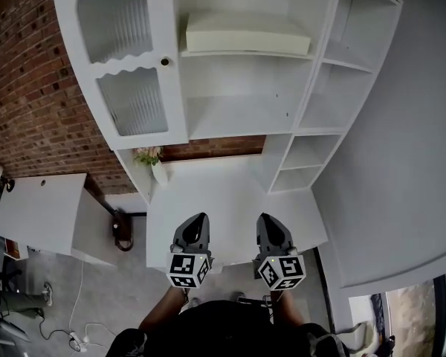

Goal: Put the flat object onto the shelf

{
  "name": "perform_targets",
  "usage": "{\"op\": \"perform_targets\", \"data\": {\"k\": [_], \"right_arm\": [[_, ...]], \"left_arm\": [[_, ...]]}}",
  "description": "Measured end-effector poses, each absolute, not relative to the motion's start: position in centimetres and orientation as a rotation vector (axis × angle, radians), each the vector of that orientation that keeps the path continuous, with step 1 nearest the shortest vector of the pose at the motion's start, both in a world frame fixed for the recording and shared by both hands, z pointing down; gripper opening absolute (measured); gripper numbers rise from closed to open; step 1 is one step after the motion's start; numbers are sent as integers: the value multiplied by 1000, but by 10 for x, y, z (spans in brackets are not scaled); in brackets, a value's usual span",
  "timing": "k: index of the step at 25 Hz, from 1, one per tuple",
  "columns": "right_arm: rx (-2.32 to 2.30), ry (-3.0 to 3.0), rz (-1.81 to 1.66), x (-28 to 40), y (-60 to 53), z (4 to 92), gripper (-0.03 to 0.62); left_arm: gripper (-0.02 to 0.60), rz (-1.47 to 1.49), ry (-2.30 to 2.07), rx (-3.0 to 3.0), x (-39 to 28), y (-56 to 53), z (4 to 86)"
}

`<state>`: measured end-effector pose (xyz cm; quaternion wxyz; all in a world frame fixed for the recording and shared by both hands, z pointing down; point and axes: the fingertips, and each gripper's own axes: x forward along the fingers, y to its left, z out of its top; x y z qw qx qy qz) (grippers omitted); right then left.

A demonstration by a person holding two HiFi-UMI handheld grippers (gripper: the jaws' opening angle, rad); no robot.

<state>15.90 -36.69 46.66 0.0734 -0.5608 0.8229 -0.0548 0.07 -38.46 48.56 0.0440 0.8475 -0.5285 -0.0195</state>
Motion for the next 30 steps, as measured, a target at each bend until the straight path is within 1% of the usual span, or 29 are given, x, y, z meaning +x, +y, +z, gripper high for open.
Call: {"op": "perform_targets", "data": {"k": [7, 30], "right_arm": [[-1742, 2555, -195, 148, -351, 508, 32], [-1729, 2612, -129, 138, -348, 512, 27]], "left_arm": [[9, -70, -1578, 2578, 3, -367, 503], [9, -62, -1606, 2559, -5, -353, 507]]}}
